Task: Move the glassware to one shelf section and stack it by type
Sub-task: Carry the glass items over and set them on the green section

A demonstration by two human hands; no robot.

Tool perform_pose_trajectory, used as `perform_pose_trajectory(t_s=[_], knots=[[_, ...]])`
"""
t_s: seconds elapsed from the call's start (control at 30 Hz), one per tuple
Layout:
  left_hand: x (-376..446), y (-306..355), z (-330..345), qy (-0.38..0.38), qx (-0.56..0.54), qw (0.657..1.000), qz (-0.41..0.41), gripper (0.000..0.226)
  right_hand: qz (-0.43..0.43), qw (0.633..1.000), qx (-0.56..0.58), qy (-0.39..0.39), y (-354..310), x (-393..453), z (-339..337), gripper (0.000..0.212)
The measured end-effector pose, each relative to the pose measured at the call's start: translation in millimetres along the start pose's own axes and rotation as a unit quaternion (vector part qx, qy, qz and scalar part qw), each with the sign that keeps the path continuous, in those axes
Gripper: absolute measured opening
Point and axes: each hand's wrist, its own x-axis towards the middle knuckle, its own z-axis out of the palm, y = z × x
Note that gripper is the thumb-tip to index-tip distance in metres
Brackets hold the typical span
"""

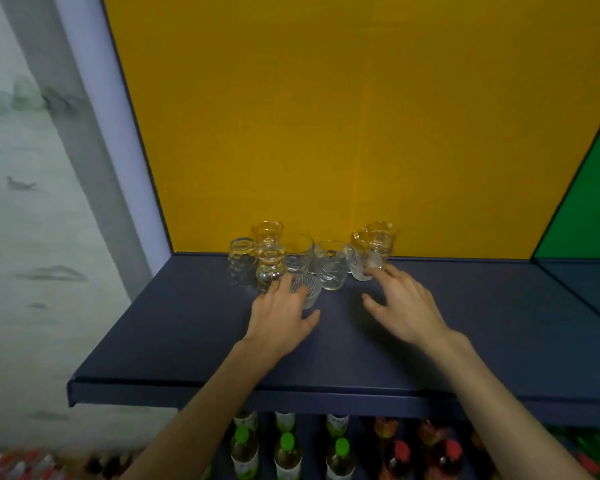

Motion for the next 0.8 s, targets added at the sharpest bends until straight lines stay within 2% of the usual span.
perform_pose_trajectory(t_s=[0.17, 0.43, 0.6, 0.8], knots=[[0, -2, 2, 0.029, -0.097, 0.995, -0.012, 0.037, 0.020, 1.000, 0.003, 0.010, -1, 12, -2, 0.054], [1, -5, 5, 0.053, -0.240, 0.967, -0.070, 0.050, 0.016, 0.999, 0.033, 0.015, -18, 35, 12, 0.070], [3, -9, -7, 0.072, -0.269, 0.956, -0.094, 0.054, 0.023, 0.998, 0.048, 0.016, -21, 49, 18, 0.073], [8, -18, -27, 0.069, -0.332, 0.931, -0.135, 0.079, 0.063, 0.993, 0.093, 0.015, -25, 68, 24, 0.094]])
